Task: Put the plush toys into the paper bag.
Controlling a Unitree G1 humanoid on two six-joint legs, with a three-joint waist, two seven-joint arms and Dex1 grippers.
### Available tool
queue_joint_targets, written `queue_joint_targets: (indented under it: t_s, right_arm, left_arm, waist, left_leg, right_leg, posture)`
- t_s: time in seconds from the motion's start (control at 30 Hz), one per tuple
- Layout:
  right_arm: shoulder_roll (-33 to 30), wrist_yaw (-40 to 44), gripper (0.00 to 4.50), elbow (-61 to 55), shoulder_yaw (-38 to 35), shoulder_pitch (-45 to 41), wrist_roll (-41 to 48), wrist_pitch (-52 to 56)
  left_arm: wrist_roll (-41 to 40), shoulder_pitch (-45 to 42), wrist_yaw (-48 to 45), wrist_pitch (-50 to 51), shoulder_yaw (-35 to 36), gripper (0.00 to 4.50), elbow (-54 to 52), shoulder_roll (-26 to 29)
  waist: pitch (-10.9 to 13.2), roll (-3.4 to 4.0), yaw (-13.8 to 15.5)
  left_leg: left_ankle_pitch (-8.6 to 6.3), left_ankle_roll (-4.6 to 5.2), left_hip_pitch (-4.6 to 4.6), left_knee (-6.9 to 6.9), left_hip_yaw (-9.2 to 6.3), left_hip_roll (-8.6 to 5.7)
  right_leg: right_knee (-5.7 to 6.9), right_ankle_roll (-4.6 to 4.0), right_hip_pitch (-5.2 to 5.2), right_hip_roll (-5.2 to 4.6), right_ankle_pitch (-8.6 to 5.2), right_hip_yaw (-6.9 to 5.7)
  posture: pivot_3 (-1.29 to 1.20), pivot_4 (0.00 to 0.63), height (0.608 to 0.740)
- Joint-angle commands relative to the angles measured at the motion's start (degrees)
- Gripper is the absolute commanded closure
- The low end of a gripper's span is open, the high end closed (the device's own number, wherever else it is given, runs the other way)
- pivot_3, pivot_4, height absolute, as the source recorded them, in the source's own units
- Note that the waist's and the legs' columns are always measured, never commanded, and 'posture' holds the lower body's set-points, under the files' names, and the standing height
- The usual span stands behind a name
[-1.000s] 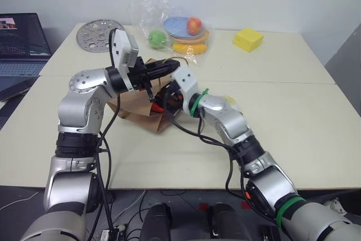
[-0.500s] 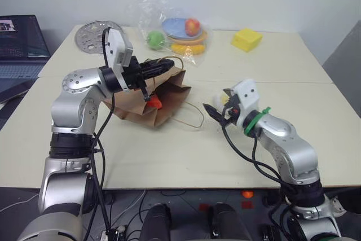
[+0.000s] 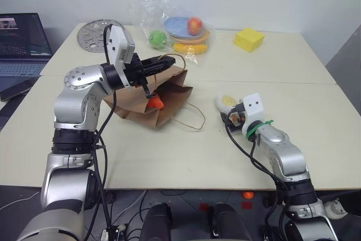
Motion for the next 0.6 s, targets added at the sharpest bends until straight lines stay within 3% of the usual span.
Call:
queue_joint_targets:
  t_s: [0.03, 0.37, 0.6]
  right_arm:
    - [-1.13, 1.05, 0.94, -2.03, -1.42, -0.01, 0.73, -1.37]
    - [-2.65, 7.04, 4.48, -2.39, -1.62, -2.64, 3.29, -2.48]
    - [-2.11, 14.59, 4.48, -5.9, 1.62, -10.18, 9.07, 0.58]
  left_arm:
    - [-0.3, -0.17, 0.54, -0.28, 1.0, 4.5, -1.73, 0.77]
    - [-1.57, 0.24, 1.89, 0.72, 2.16, 4.5, -2.09, 0.82]
    - [-1.6, -1.3, 1.4, 0.67, 1.8, 4.5, -0.78, 0.77]
  waist:
    - [0.0, 0.0, -0.03]
    - [0.0, 0.0, -0.02]
    - [0.0, 0.01, -0.11]
  left_leg:
    - [0.0, 0.0, 0.01, 0.0, -0.01, 0.01]
    - [0.0, 0.0, 0.02, 0.02, 0.0, 0.01]
    - [0.0, 0.0, 0.04, 0.02, -0.03, 0.03]
  right_leg:
    - [0.02, 0.0, 0.0, 0.0, 0.0, -0.01]
    - [0.03, -0.01, 0.01, 0.01, 0.0, 0.01]
    - [0.07, 0.02, 0.0, 0.03, 0.01, -0.03]
  posture:
    - [0.0, 0.15, 0.74]
    - [0.0, 0.15, 0.74]
    - [0.0, 0.15, 0.74]
